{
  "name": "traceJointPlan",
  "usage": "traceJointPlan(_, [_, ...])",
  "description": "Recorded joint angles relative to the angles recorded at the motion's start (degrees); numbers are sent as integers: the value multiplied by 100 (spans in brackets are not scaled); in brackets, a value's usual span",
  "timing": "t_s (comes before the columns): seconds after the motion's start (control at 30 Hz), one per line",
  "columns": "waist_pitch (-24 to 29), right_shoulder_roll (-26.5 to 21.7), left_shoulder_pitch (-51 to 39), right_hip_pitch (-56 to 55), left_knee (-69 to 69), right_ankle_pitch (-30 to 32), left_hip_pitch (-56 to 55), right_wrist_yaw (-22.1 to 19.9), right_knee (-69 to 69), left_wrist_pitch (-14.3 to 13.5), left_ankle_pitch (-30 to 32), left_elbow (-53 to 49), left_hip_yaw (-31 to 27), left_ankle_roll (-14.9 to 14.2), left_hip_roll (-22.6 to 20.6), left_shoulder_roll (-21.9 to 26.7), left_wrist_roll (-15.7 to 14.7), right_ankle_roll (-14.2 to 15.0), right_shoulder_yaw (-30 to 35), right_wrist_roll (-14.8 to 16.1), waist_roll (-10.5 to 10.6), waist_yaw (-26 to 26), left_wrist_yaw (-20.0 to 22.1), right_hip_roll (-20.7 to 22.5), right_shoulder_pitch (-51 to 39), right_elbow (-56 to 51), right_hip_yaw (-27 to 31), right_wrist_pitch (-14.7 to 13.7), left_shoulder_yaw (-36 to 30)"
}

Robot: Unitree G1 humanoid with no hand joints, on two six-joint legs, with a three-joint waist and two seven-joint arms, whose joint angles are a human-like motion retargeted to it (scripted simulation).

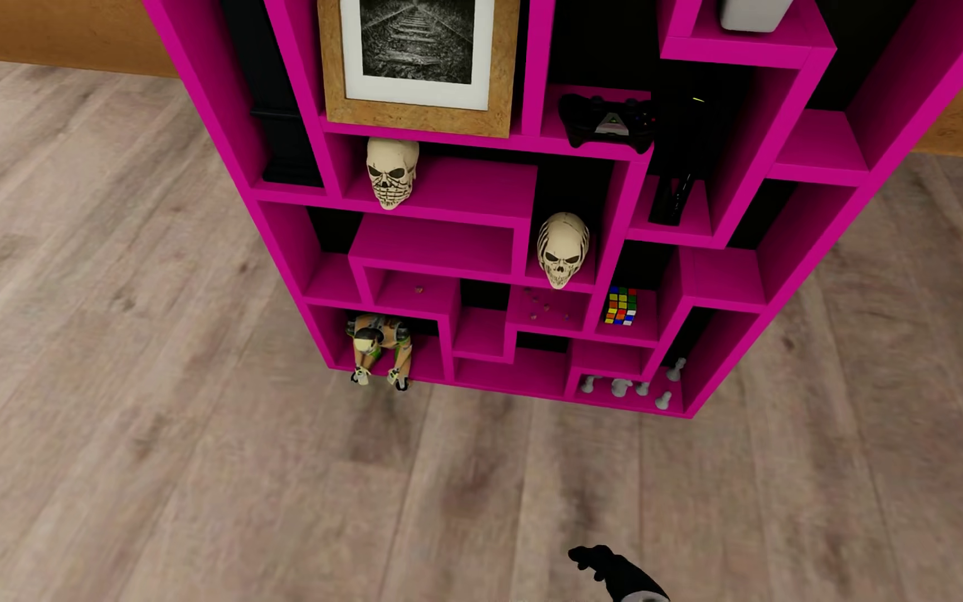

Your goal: Walk to the pink shelves

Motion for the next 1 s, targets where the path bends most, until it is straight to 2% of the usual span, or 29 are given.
traceJointPlan(0.1, [24,-36,112,-58,28,11,-14,-95,81,29,8,-33,103,25,24,33,-49,-4,-166,-107,7,-24,-48,-1,109,-325,60,-144,-2])
traceJointPlan(0.17, [49,-43,171,-116,44,8,-34,-97,153,22,7,-61,153,48,19,25,-56,-6,-264,-142,12,-45,-62,-31,235,-353,82,-131,-37])
traceJointPlan(0.3, [96,-42,234,-179,68,-9,-81,-121,247,-40,-14,-134,155,61,-12,49,-40,9,-311,-79,8,-78,-150,-92,525,56,58,159,-178])
traceJointPlan(0.43, [115,-100,229,-186,41,2,-100,289,230,-49,-14,-173,127,65,-55,58,-80,36,-77,-9,5,-82,-77,-130,739,685,22,443,-247])
traceJointPlan(0.57, [123,-144,211,-196,-5,19,-91,434,219,-89,-12,-196,137,81,-88,146,-83,61,118,60,5,-82,-157,-158,783,955,22,478,-464])
traceJointPlan(0.67, [110,-172,-10,-165,-10,72,-47,508,219,1,34,-51,153,109,-114,106,-108,88,330,6,4,-76,-195,-187,596,871,34,425,-546])
traceJointPlan(0.8, [93,24,-667,-56,44,54,26,292,182,380,-20,472,180,158,-128,-148,-68,102,399,-8,12,-42,-163,-199,98,778,37,519,-529])
traceJointPlan(0.83, [94,94,-768,-42,56,74,37,330,183,358,-3,484,186,165,-130,-193,-20,103,428,-17,12,-39,-176,-203,-74,770,46,532,-573])
traceJointPlan(0.9, [92,183,-860,-36,58,106,56,313,181,119,24,305,227,200,-134,-246,16,113,405,-27,14,-28,-174,-211,-308,539,63,438,-705])
traceJointPlan(1.0, [85,230,-756,5,15,99,112,34,127,-239,-11,-233,273,220,-128,-277,-134,115,307,-82,27,7,-123,-191,-365,-60,82,118,-743])
